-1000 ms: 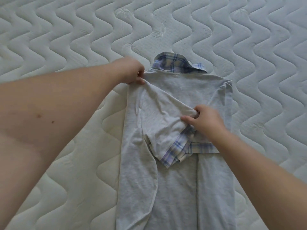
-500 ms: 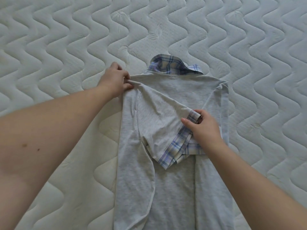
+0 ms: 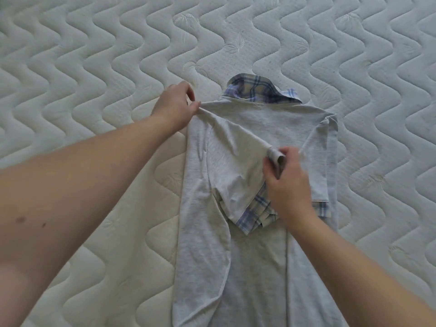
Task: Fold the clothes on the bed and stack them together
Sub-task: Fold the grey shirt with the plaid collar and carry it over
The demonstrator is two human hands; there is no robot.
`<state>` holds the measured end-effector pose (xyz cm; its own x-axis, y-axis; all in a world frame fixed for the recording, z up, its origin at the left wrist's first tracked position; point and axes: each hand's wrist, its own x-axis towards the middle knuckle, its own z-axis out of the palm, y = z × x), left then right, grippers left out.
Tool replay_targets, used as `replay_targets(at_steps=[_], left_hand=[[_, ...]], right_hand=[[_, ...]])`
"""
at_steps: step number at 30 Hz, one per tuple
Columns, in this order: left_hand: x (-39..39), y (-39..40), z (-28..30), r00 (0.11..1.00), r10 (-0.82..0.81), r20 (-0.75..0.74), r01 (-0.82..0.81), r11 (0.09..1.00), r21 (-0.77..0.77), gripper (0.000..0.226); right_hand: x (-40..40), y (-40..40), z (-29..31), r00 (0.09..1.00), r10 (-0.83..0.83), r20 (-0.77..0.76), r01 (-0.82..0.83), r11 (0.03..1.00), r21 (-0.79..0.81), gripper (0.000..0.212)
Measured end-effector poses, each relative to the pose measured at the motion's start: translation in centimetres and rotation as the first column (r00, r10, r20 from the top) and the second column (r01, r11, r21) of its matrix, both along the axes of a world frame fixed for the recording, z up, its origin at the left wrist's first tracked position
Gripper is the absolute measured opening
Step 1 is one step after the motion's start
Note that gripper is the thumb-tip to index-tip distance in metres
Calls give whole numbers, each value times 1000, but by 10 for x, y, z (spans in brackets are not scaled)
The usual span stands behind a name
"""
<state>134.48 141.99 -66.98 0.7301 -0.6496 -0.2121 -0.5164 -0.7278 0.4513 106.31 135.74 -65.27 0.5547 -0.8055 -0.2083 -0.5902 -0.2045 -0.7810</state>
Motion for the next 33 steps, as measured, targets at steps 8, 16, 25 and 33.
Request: replay_targets(at_steps=[8, 16, 25, 33], left_hand=[[-68, 33, -3, 662, 324, -676, -400, 915, 48, 62], [-86, 53, -25, 843, 239, -483, -248, 968, 46, 31], [-54, 9, -22, 931, 235, -278, -273, 956, -106, 32], [-49, -4, -28, 894, 344, -286, -387, 916, -106, 37]], right_hand=[[12, 89, -9, 848, 465, -257, -531, 732, -427, 48], [5, 102, -24, 693, 553, -462, -706, 651, -280, 59], [-26, 75, -23, 777, 397, -488, -567, 778, -271, 74], [-39, 81, -32, 879, 338, -336, -469, 734, -490, 65]])
